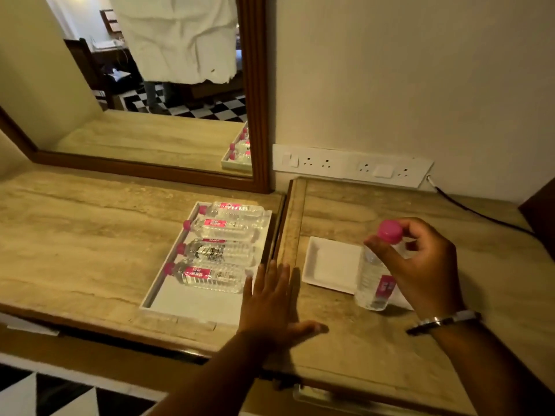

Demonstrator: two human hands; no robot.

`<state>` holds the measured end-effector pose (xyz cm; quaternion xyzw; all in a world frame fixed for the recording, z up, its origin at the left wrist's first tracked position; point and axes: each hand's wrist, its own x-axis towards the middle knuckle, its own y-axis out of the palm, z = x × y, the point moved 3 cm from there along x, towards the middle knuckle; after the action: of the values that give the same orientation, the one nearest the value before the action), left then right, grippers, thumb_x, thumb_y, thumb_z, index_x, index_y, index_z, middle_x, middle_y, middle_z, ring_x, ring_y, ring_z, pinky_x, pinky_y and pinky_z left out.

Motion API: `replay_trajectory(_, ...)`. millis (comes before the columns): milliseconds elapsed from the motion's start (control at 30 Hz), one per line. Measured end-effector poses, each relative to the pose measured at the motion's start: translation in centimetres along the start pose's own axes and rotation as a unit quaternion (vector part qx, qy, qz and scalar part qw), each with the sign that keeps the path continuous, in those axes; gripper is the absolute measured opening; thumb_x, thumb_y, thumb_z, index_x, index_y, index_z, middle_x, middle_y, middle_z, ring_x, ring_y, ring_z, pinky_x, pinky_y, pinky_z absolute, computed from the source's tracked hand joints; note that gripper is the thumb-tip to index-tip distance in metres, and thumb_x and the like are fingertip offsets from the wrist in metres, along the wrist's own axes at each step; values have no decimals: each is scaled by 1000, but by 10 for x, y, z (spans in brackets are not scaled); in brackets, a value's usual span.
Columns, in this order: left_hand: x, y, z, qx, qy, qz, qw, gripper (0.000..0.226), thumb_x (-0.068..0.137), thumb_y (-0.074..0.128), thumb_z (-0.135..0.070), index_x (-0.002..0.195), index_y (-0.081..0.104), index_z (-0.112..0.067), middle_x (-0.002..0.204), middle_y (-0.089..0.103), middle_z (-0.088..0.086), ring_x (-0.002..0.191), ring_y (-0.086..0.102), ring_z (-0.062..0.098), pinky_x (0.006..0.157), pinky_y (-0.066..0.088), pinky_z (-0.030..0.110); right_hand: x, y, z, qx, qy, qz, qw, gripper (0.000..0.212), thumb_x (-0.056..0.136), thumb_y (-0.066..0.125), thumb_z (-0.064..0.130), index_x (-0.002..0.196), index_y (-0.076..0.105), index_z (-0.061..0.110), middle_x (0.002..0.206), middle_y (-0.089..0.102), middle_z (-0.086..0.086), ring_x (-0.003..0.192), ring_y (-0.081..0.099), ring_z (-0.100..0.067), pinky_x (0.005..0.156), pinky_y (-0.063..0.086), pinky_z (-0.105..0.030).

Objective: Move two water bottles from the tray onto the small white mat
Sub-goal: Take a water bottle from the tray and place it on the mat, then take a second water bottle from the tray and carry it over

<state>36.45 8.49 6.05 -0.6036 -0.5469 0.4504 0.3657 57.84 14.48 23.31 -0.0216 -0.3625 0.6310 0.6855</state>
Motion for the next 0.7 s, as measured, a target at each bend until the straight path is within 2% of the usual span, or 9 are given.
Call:
replay_trajectory(67, -11, 14, -10, -13, -25, 10, 1000, 140, 57, 29, -110, 157, -19, -24, 164, -27, 6, 147, -31, 28, 121, -14, 55, 10, 0, -7, 17, 2, -13, 1000, 46, 68, 67, 60, 90, 62, 20, 83, 63, 11, 81, 60, -10, 69, 46, -27)
replay_trajectory(233, -12, 32, -20, 11, -13, 27, 999, 135, 64, 30, -106, 155, -23, -22, 163, -29, 11, 146, -33, 29, 123, -8, 54, 28, 25, -27, 21, 13, -2, 1000, 49, 65, 69, 56, 91, 62, 15, 86, 66, 0, 80, 60, -19, 67, 50, -33)
replay_trajectory(300, -9, 36, -21, 13, -12, 20, 1000, 134, 65, 30, -106, 156, -22, -22, 163, -29, 11, 146, -34, 29, 122, -12, 50, 33, 39, -35, 7, 16, 12, 1000, 47, 66, 73, 53, 90, 62, 14, 87, 66, -2, 81, 61, -21, 67, 52, -35)
replay_trajectory(433, -8, 38, -19, 30, -7, 9, 999, 134, 64, 29, -106, 156, -22, -23, 163, -29, 11, 145, -35, 28, 121, -15, 48, 40, 57, -44, -10, 21, 27, 999, 47, 66, 75, 51, 89, 61, 13, 88, 68, -5, 82, 61, -22, 65, 46, -30)
replay_trajectory(700, -8, 36, -20, 47, -6, 13, 999, 133, 66, 27, -105, 157, -19, -20, 163, -28, 14, 145, -36, 28, 121, -15, 53, 43, 61, -47, 9, 9, 62, 998, 57, 66, 59, 67, 92, 59, 16, 91, 66, -1, 86, 60, -18, 69, 48, -30)
